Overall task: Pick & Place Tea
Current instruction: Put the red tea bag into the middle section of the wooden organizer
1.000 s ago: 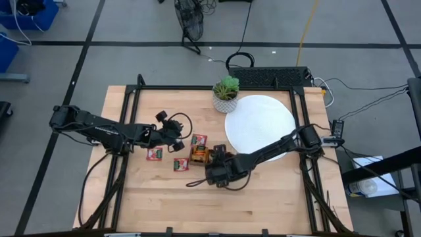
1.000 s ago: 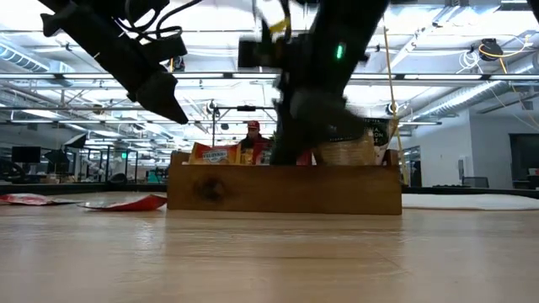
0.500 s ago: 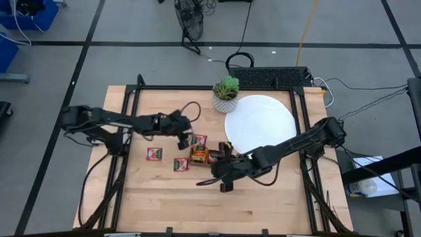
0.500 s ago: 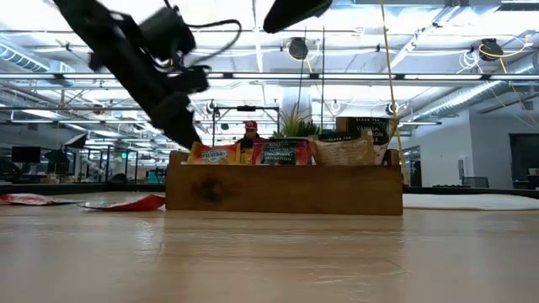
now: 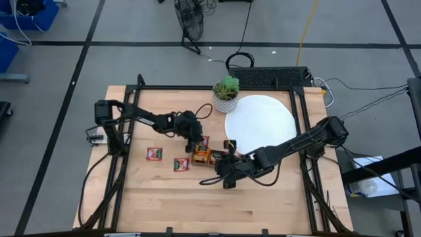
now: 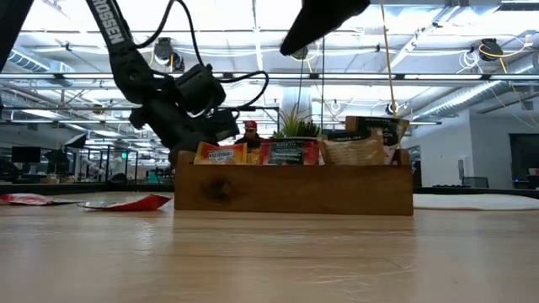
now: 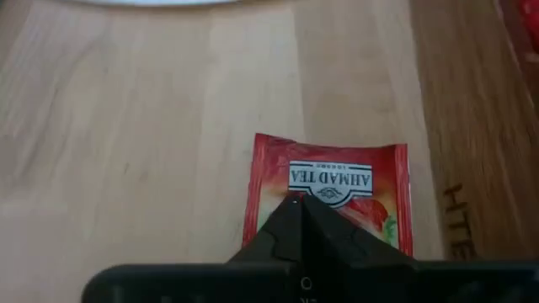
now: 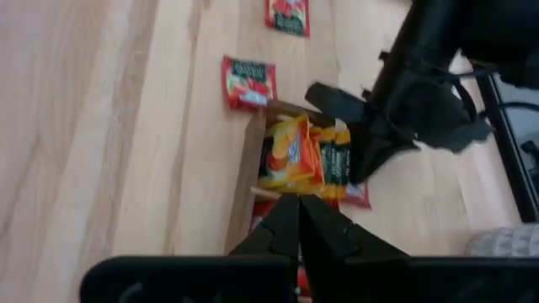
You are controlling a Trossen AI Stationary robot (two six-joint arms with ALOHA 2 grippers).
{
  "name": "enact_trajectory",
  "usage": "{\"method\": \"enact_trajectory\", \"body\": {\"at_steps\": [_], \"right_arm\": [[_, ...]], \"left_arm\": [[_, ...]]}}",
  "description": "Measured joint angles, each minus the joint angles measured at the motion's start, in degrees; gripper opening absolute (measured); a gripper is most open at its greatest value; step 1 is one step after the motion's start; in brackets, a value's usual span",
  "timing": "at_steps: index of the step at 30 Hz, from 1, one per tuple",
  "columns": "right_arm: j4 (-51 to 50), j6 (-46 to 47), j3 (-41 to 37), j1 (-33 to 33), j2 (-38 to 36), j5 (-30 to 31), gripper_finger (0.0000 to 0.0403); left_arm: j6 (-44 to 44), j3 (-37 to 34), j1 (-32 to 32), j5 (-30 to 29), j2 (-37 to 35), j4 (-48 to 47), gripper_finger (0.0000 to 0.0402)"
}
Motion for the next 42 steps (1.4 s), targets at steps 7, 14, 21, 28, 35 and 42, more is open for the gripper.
{"method": "enact_trajectory", "body": {"at_steps": [7,14,21,28,35,42], "right_arm": [[-0.1,0.0,-0.3,-0.2,-0.5,0.2,0.0],[-1.6,0.8,-0.3,-0.2,-0.5,0.1,0.0],[-1.8,0.7,-0.3,0.0,-0.5,0.1,0.0],[0.0,-0.6,-2.9,-0.2,-0.5,0.1,0.0],[3.4,-0.7,-6.6,-0.2,-0.5,0.1,0.0],[4.5,-0.7,-6.9,-0.2,-0.5,0.0,0.0]], "left_arm": [[-4.7,-0.3,-0.7,-3.5,-2.8,-11.0,0.0006],[-8.0,-1.2,-4.1,-14.7,-13.4,-28.8,0.0005],[-17.9,-1.4,-8.0,-21.9,-24.8,-43.3,0.0022],[-22.6,-1.4,-13.1,-20.8,-28.5,-44.7,0.0103],[-26.5,-1.3,-10.0,-48.2,-27.5,-44.3,0.0192],[-18.2,-2.3,-4.4,-35.4,-24.3,-30.9,0.0173]]}}
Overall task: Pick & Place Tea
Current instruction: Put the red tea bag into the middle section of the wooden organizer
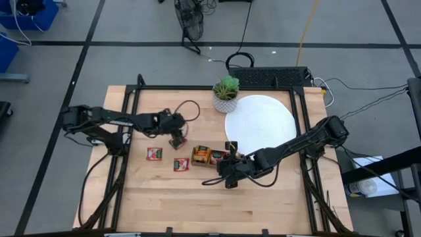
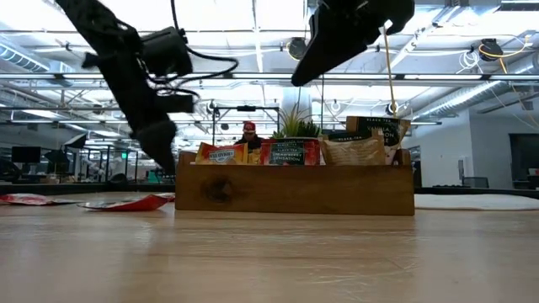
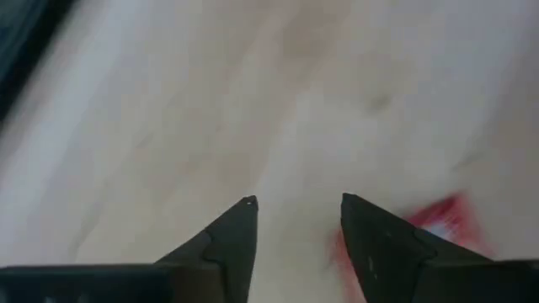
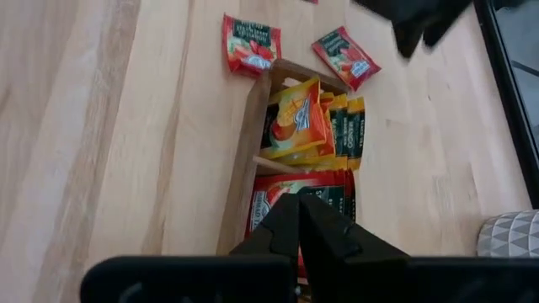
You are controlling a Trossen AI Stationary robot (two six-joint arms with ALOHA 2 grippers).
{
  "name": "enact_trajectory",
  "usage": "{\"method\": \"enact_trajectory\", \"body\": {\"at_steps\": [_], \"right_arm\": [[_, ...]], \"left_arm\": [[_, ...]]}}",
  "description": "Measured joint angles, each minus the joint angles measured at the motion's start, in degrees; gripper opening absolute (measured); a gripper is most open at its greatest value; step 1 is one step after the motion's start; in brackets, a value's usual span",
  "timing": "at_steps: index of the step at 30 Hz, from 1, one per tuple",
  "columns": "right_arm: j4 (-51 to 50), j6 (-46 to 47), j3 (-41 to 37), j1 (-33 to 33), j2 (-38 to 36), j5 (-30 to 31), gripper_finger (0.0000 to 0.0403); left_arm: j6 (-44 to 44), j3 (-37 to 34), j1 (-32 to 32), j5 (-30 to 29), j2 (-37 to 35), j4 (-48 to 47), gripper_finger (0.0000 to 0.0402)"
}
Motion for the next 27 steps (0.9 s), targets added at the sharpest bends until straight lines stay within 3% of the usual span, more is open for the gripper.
{"method": "enact_trajectory", "body": {"at_steps": [5,8,10,15,19,23,27], "right_arm": [[1.8,-0.3,0.0,0.0,0.0,-0.1,0.0],[2.3,-0.2,0.0,0.1,0.0,-0.2,0.0],[2.2,0.0,0.0,0.1,0.0,-0.2,0.0],[2.4,-0.1,0.0,0.1,0.0,-0.2,0.0],[2.4,0.1,0.0,0.1,0.0,-0.2,0.0],[2.4,0.1,0.0,0.1,0.0,-0.2,0.0],[2.3,0.0,0.0,0.1,0.0,-0.2,0.0]], "left_arm": [[8.0,-0.4,1.2,14.2,6.8,6.5,0.0111],[7.8,-0.2,1.8,17.0,10.7,6.2,0.0038],[6.8,0.0,2.1,16.0,12.1,6.1,0.0012],[0.1,-0.2,3.6,5.5,11.4,4.4,0.0024],[-6.2,0.4,4.7,1.4,8.1,-6.7,0.0011],[-11.1,1.1,5.4,4.4,5.9,-20.0,0.0008],[-8.3,1.4,4.7,12.8,5.3,-22.6,0.0019]]}}
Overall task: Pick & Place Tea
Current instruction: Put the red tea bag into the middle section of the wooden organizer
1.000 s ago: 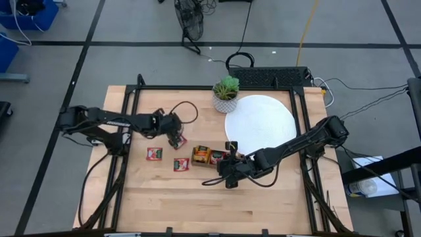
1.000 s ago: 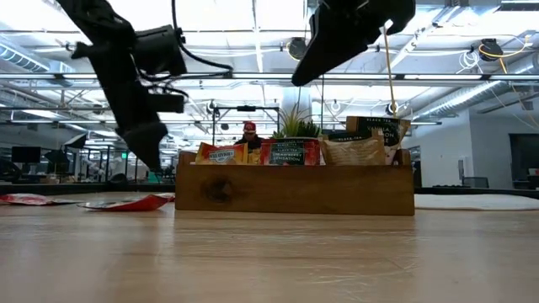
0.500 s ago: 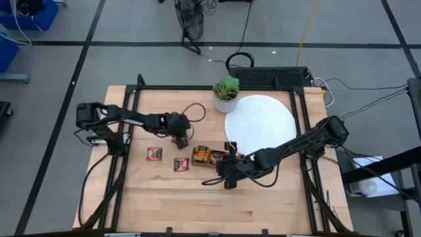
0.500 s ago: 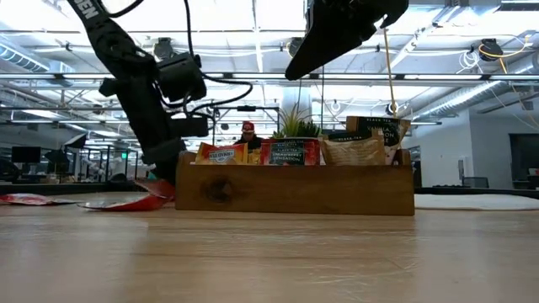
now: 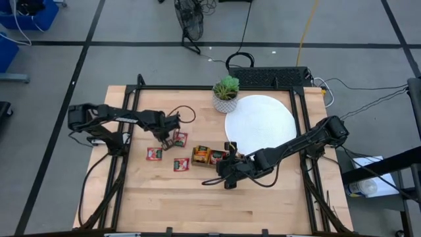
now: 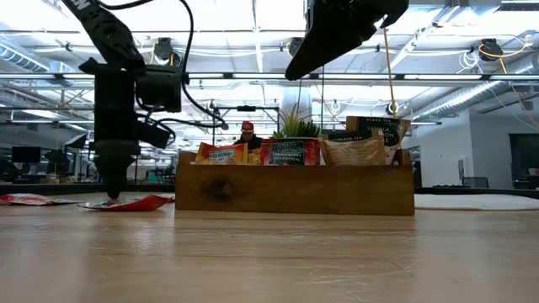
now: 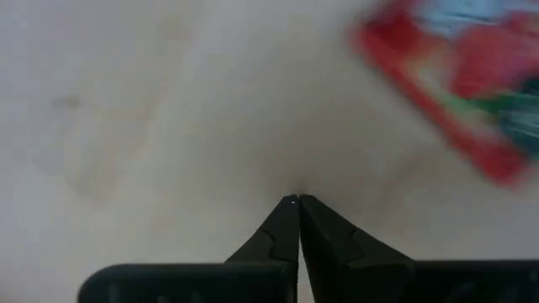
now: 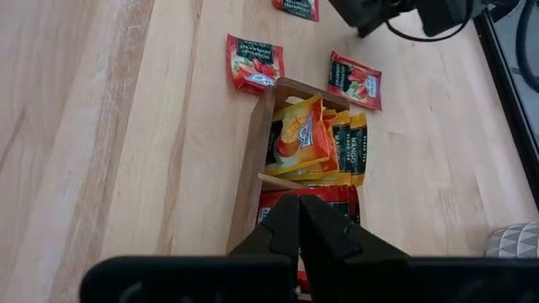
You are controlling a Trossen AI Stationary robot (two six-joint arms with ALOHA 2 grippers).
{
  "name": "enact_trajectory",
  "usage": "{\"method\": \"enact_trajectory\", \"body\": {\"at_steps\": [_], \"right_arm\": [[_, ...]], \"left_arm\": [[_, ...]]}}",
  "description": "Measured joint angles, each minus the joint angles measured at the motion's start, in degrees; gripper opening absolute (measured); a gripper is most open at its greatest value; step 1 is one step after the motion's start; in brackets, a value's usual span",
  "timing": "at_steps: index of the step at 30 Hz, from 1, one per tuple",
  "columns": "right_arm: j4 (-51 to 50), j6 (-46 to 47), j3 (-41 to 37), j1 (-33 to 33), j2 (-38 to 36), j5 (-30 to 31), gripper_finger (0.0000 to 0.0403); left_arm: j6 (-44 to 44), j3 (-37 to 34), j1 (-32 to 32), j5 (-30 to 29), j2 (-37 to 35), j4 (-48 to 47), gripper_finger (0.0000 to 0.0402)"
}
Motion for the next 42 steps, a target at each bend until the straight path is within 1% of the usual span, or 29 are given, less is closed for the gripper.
{"method": "enact_trajectory", "body": {"at_steps": [2,4,5,7,8,9,10,13,14,16,19,22,25,28,30,32,35,37,39,42], "right_arm": [[0.0,-0.1,0.0,0.0,0.0,0.0,0.0],[-0.1,-0.1,0.0,0.0,0.0,0.0,0.0],[-0.2,-0.1,0.0,0.0,0.0,0.0,0.0],[-0.2,-0.1,0.0,0.0,0.0,0.0,0.0],[-0.2,-0.1,0.0,0.0,0.0,0.0,0.0],[-0.2,-0.1,0.0,0.0,0.0,0.0,0.0],[-0.2,-0.1,0.0,0.0,0.0,0.0,0.0],[-0.2,-0.1,0.0,0.0,0.0,0.0,0.0],[-0.2,-0.1,0.0,0.0,0.0,0.0,0.0],[-0.1,0.0,0.0,0.0,0.0,0.0,0.0],[0.0,0.0,0.0,0.0,0.0,0.0,0.0],[0.1,0.0,0.0,0.0,0.0,0.0,0.0],[0.6,0.0,0.0,0.0,0.0,0.0,0.0],[0.8,0.0,0.0,0.0,0.0,0.0,0.0],[0.9,0.0,0.0,0.0,0.0,0.0,0.0],[0.8,0.0,0.0,0.0,0.0,0.0,0.0],[0.8,0.0,0.0,0.0,0.0,0.0,0.0],[0.8,-0.1,0.0,0.0,0.0,0.0,0.0],[0.8,-0.2,0.0,0.0,0.0,0.0,0.0],[0.8,-0.3,0.0,0.0,0.0,0.0,0.0]], "left_arm": [[2.2,0.1,-1.0,5.1,-0.2,0.9,0.0014],[4.1,0.3,-2.2,5.8,-0.6,1.9,0.0005],[4.5,0.7,-2.8,4.0,-0.8,1.9,0.0004],[5.8,2.0,-4.1,-3.5,-1.9,2.4,0.0004],[7.1,2.7,-4.5,-6.4,-2.6,3.7,0.0003],[8.9,3.0,-5.0,-7.1,-3.3,5.8,0.0003],[10.8,3.1,-5.5,-6.1,-3.7,8.7,0.0003],[14.4,3.2,-6.4,2.4,-3.6,17.2,0.0003],[14.5,3.2,-6.5,3.5,-3.2,18.9,0.0003],[14.8,3.3,-6.1,3.5,-0.7,20.0,0.0002],[15.4,3.0,-4.6,3.6,3.2,18.6,0.0002],[16.2,3.4,-2.8,3.2,6.3,20.7,0.0002],[15.1,3.5,-1.0,1.9,7.8,22.5,0.0004],[9.5,3.5,0.4,-0.1,7.8,21.3,0.0005],[2.2,3.5,1.2,-1.2,6.8,17.0,0.0003],[-4.1,3.5,1.8,-0.9,6.6,10.8,0.0002],[-9.9,3.7,1.9,1.5,6.5,3.2,0.0006],[-10.3,3.7,1.4,4.8,6.3,1.5,0.0007],[-8.3,3.3,0.6,10.7,5.1,3.9,0.0003],[-6.4,2.8,-1.1,19.5,2.6,10.1,0.0006]]}}
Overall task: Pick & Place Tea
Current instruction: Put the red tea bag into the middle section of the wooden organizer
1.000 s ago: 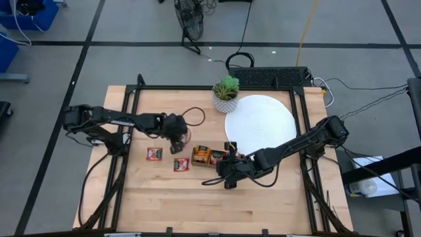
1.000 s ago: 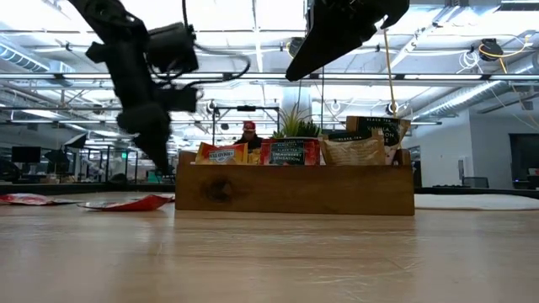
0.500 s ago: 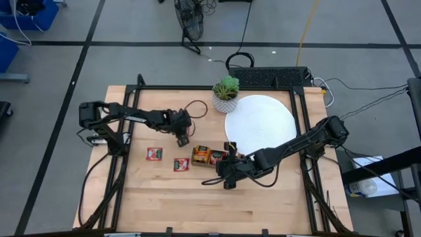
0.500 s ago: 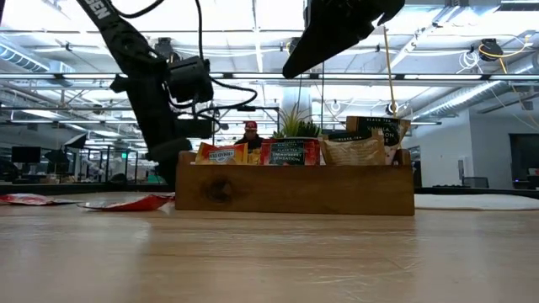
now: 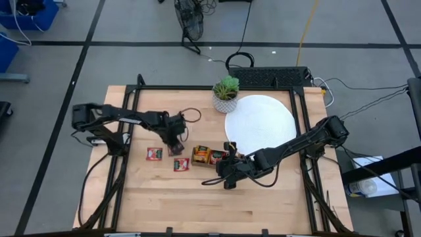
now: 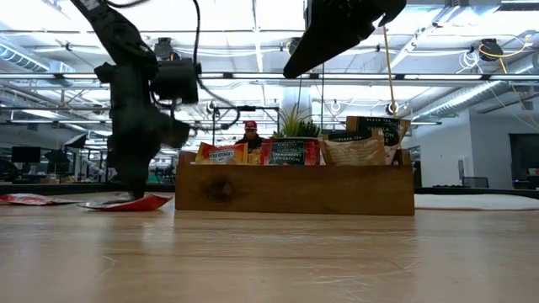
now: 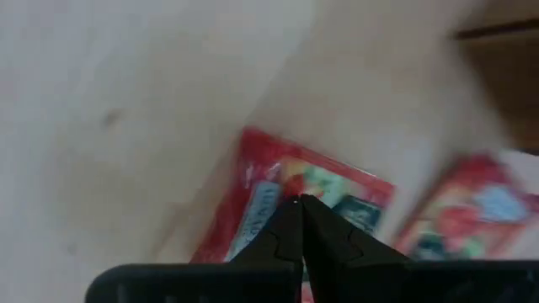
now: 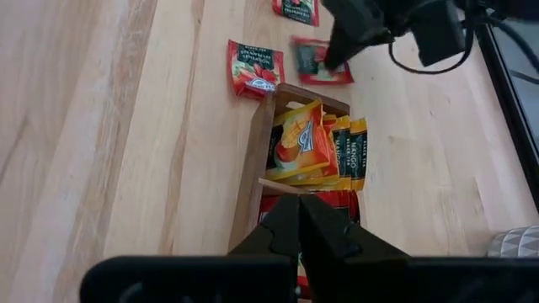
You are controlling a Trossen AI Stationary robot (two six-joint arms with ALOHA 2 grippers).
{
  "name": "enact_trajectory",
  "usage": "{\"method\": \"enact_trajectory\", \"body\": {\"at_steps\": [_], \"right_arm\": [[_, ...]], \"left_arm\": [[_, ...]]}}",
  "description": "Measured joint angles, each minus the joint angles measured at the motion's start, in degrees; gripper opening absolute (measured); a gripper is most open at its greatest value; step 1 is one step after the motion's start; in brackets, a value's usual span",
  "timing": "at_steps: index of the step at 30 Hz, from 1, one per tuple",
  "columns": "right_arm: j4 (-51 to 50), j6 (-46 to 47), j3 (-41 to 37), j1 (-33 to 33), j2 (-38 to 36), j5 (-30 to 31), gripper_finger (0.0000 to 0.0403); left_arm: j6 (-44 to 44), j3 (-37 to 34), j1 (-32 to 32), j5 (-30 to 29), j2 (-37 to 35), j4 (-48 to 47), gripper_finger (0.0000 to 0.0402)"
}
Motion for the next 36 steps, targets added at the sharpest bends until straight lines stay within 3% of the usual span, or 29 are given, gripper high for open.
{"method": "enact_trajectory", "body": {"at_steps": [2,6,8,11,14,20,24,29,36], "right_arm": [[-0.2,0.0,0.0,0.0,0.0,0.0,0.0],[-0.6,0.2,0.0,0.0,0.0,0.0,0.0],[-0.8,0.3,0.0,0.0,0.0,0.0,0.0],[-1.0,0.5,0.0,0.0,0.0,0.0,0.0],[-1.4,0.6,0.0,0.0,0.0,-0.2,0.0],[-1.3,0.5,0.0,0.0,0.0,-0.2,0.0],[-1.4,0.5,0.0,0.0,0.0,-0.2,0.0],[-1.9,0.6,0.0,0.1,0.0,-0.7,0.0],[-2.2,0.6,0.0,0.1,0.0,-1.7,0.0]], "left_arm": [[0.8,0.0,-0.5,-0.4,-3.4,3.2,0.001],[2.5,0.5,-0.4,-13.9,-8.6,2.1,0.0007],[5.1,0.3,-0.3,-15.1,-10.1,-1.1,0.0003],[10.8,0.5,-0.2,-12.9,-10.9,-6.3,0.0018],[11.9,0.4,1.0,-12.9,-10.7,-11.4,0.0062],[16.8,0.5,6.4,-0.3,-9.6,-10.9,0.0173],[17.8,0.5,8.2,1.0,-7.5,-9.9,0.0223],[19.4,0.5,8.0,0.9,-2.1,-8.6,0.0247],[21.4,1.4,5.1,0.3,5.2,-8.6,0.0235]]}}
